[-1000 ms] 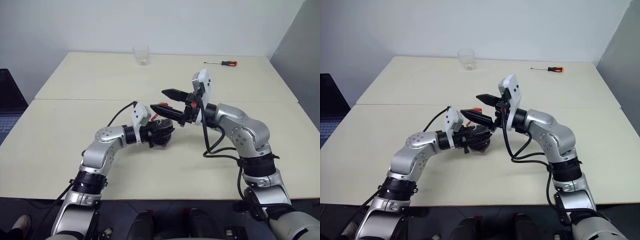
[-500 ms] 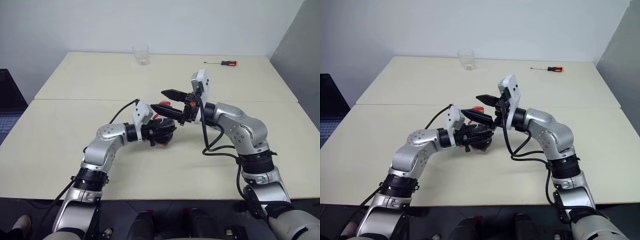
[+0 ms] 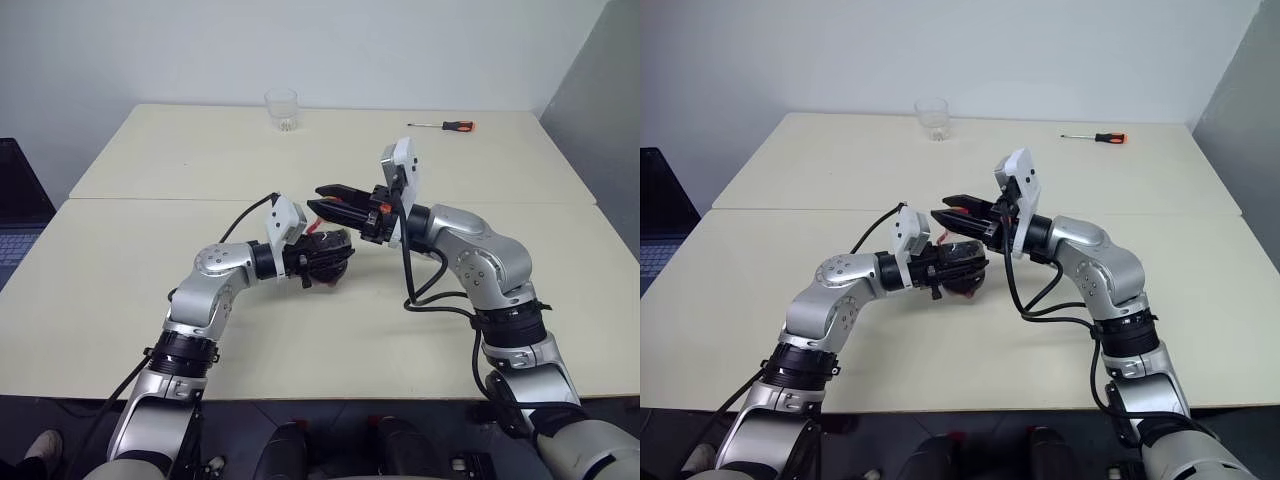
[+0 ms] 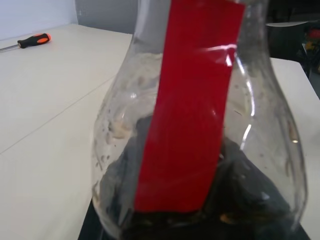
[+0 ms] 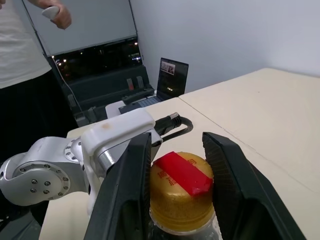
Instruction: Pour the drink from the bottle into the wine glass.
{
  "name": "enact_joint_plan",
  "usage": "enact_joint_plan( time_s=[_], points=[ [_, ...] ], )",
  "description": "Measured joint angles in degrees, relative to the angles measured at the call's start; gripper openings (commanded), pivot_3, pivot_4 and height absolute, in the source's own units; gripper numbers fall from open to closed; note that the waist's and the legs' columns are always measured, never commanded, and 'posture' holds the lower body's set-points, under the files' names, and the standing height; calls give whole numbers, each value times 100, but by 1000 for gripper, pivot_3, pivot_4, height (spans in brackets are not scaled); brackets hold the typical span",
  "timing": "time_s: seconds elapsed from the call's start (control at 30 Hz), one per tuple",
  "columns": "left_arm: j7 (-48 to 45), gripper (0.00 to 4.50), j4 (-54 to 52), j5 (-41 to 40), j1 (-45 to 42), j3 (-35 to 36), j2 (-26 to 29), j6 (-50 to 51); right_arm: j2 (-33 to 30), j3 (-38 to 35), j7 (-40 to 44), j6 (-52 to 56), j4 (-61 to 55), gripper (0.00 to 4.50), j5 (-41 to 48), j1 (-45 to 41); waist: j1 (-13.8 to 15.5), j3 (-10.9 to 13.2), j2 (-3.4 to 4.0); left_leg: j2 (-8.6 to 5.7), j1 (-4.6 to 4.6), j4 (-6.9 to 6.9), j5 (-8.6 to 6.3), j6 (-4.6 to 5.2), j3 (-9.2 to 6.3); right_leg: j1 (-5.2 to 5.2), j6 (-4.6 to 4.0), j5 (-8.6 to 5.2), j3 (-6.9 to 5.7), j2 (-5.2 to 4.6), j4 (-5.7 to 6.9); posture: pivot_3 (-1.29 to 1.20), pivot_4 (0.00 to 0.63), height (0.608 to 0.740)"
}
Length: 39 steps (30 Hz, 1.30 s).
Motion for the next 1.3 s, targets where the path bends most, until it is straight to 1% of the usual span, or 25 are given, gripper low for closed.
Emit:
enact_joint_plan(
  time_s=[0.17,0.3,0.5,0.7,0.97,1.23,1.3],
  points=[
    [-4,1469,-23,-11,-9,0,-1,-1,-78,141,249,-486,0,1277,-270,37,0,1,1,0,0,0,0,0,0,0,0,0,0,0,0,0,150,740],
    [-26,1469,-152,-40,-3,1,10,31,-111,139,396,-641,-1,1277,-268,42,0,2,2,0,0,0,0,0,0,0,0,0,1,0,0,0,150,740],
    [-238,1469,-776,-246,318,4,166,290,-302,205,1048,-649,-142,1277,-104,44,-7,9,13,2,0,0,0,0,-1,0,0,0,1,0,0,0,150,740],
    [-256,1469,-1500,-648,728,56,262,712,-374,252,1622,-620,-206,1277,189,48,-1,14,18,2,0,1,-2,3,-3,0,0,0,0,0,-1,0,150,740],
    [-328,1469,-1921,-807,861,25,380,945,-463,271,2240,-731,-235,1277,212,9,-5,16,21,3,1,1,-2,4,-1,0,0,0,2,0,-1,0,150,740],
    [-406,1469,-2033,-829,925,29,483,1031,-448,314,2370,-772,-225,1277,185,9,-2,16,22,2,1,1,-2,4,-1,0,0,0,1,0,-2,0,150,740],
    [-408,1469,-2034,-842,925,31,476,1035,-448,316,2361,-778,-225,2035,171,9,-2,16,22,2,0,1,-2,4,-1,0,0,0,2,0,-2,0,150,740]
  ],
)
